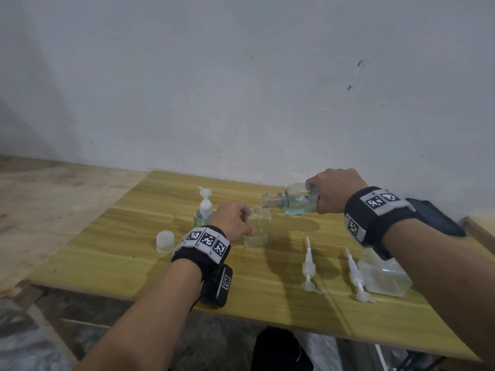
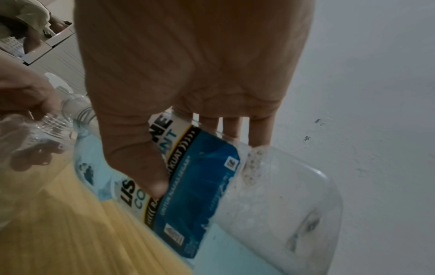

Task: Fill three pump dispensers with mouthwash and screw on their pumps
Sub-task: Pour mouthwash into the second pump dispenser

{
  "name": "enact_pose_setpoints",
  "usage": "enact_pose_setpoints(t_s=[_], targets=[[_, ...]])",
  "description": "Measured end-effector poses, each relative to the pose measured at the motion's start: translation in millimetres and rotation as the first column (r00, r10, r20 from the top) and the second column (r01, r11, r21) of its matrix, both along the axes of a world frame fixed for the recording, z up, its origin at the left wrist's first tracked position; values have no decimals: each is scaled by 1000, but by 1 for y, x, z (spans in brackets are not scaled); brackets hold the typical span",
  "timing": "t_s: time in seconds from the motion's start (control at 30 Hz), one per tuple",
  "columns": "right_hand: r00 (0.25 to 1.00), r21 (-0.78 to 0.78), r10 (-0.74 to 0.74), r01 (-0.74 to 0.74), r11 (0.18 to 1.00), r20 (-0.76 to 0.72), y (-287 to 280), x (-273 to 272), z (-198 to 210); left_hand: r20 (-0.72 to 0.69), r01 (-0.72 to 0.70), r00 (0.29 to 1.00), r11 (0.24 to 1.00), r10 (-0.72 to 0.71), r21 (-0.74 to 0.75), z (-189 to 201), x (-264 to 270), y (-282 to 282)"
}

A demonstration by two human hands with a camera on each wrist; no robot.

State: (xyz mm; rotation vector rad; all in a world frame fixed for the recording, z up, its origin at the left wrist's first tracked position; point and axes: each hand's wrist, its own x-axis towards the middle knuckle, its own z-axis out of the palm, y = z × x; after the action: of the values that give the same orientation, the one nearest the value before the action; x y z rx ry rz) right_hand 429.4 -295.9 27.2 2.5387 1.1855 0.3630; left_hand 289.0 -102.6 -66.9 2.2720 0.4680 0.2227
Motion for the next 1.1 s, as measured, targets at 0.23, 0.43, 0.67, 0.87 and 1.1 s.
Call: enact_pose_setpoints(t_s=[0.23,0.43,0.67,0.87,1.1], targets=[[1000,-8,3,-2,1000,7,1,2,-1,-11,-1,1000,1000,1,2,1,-1,-1],[1000,-8,-1,1,1000,-1,0,0,0,-18,-3,1000,1000,3,12,1,-1,-1],[1000,-6,-5,5,1000,-3,-1,0,-1,-9,-7,1000,1000,7,-2,3,-2,-2],[1000,-7,-6,6,1000,-3,-1,-1,-1,-12,-9,1000,1000,9,-6,1,-2,-1],[1000,-6,0,0,1000,2,-1,0,-1,-15,-4,1000,1000,3,-3,3,-1,-1]])
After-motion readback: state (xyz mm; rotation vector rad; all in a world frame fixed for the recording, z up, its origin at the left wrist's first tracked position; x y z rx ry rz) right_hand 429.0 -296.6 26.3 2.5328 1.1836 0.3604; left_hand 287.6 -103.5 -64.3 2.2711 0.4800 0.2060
